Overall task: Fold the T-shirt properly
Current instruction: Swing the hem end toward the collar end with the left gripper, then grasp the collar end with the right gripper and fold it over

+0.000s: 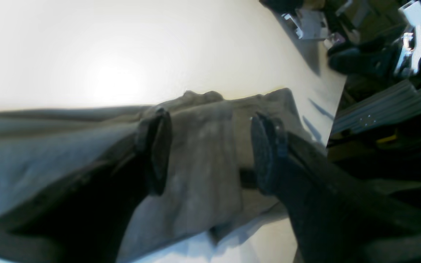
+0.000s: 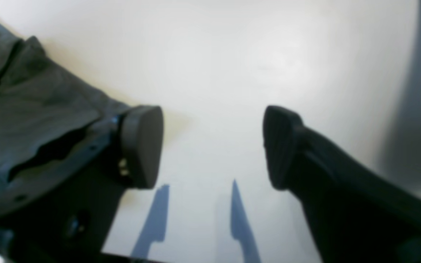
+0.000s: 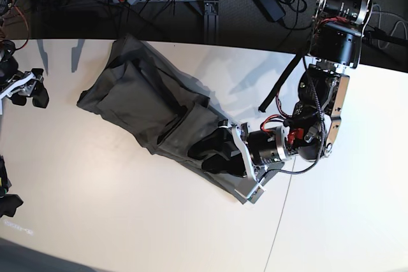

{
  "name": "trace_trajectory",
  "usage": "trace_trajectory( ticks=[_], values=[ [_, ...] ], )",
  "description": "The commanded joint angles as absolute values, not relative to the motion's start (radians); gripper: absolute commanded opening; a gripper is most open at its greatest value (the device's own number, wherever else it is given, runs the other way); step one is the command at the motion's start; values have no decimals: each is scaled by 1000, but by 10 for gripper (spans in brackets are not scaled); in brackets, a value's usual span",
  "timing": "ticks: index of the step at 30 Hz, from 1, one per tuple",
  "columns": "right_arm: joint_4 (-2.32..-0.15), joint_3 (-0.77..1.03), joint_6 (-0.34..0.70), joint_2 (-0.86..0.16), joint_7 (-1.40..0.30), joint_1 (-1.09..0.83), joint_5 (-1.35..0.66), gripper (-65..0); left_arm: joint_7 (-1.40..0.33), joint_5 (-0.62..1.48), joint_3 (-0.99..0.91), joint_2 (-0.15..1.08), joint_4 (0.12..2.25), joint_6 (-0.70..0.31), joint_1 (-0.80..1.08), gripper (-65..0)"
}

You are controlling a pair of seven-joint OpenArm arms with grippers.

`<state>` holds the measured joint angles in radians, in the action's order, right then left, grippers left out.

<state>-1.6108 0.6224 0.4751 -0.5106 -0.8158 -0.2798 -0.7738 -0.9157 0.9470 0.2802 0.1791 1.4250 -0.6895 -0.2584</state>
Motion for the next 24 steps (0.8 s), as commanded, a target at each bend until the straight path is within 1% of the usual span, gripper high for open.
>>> trace_trajectory(
  ticks=[1,7,11,17,24],
  values=[
    [-1625,635,527,-518,-811,-276,-791,-226,-884,968,276,178,1441,-698,-288,-274],
    [-1625,648,528,-410,-839,-352,-895,-226,-879,924,196,193,1441,-698,-299,-274],
    [-1625,648,532,-318,-860,-394,-955,-226,-879,949,152,245,1441,-698,-299,-274],
    [-1625,647,532,-185,-866,-408,-985,-226,-879,955,150,319,1441,-698,-299,-274],
    [-1625,606,532,-88,-865,-408,-986,-226,-879,962,150,339,1441,-698,-299,-274]
  ],
)
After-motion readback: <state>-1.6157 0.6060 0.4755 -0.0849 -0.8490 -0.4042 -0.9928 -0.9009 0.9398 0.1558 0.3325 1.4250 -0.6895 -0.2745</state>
